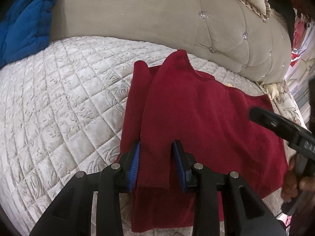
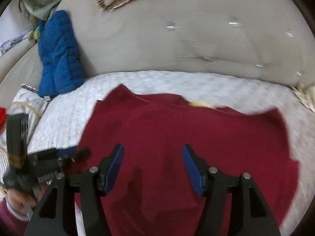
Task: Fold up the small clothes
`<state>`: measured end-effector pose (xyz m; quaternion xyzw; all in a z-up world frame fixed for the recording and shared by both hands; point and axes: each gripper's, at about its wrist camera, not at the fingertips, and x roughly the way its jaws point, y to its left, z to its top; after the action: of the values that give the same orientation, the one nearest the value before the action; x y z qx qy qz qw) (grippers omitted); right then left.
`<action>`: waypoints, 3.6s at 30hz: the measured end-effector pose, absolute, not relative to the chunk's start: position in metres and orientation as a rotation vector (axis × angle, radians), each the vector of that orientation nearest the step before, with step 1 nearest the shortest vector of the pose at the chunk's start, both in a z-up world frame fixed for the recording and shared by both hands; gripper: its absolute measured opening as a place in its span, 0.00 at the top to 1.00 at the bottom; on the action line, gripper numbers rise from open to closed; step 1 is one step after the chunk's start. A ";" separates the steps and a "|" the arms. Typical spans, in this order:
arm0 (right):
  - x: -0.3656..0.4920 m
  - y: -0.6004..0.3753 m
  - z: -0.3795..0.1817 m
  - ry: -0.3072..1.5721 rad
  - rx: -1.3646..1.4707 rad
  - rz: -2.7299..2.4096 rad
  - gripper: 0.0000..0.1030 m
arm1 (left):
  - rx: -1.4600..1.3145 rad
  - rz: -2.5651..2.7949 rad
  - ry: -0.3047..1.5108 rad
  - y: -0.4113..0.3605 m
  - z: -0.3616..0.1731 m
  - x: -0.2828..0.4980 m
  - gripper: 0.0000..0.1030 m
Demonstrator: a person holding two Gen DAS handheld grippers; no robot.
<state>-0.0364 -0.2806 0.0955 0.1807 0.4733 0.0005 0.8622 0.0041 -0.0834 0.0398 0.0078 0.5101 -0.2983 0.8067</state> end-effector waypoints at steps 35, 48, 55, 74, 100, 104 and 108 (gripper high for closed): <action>0.071 -0.192 0.064 1.111 0.306 0.075 0.74 | -0.247 -0.724 0.981 -0.026 0.049 -0.029 0.55; 0.033 -0.247 0.102 1.021 0.523 0.133 0.79 | -0.197 -0.758 0.976 -0.058 0.052 -0.027 0.66; 0.035 -0.258 0.100 1.056 0.618 0.099 0.28 | -0.184 -0.827 0.931 -0.058 0.068 -0.036 0.99; -0.018 -0.302 0.149 0.988 0.420 0.042 0.76 | -0.086 -1.026 0.837 -0.133 0.140 -0.086 1.00; -0.174 -0.436 0.131 0.873 0.682 -0.114 0.51 | 0.159 -1.018 0.926 -0.185 0.134 -0.120 0.84; -0.176 -0.395 0.131 0.934 0.566 0.004 0.52 | 0.188 -0.997 1.007 -0.204 0.102 -0.123 0.84; -0.194 -0.378 0.088 1.094 0.488 -0.080 0.63 | 0.260 -0.997 1.056 -0.212 0.073 -0.139 0.84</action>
<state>-0.1939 -0.3783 0.0878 0.2295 0.5148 -0.0375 0.8251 -0.1391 -0.2119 0.0727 0.1183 0.4814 -0.4545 0.7401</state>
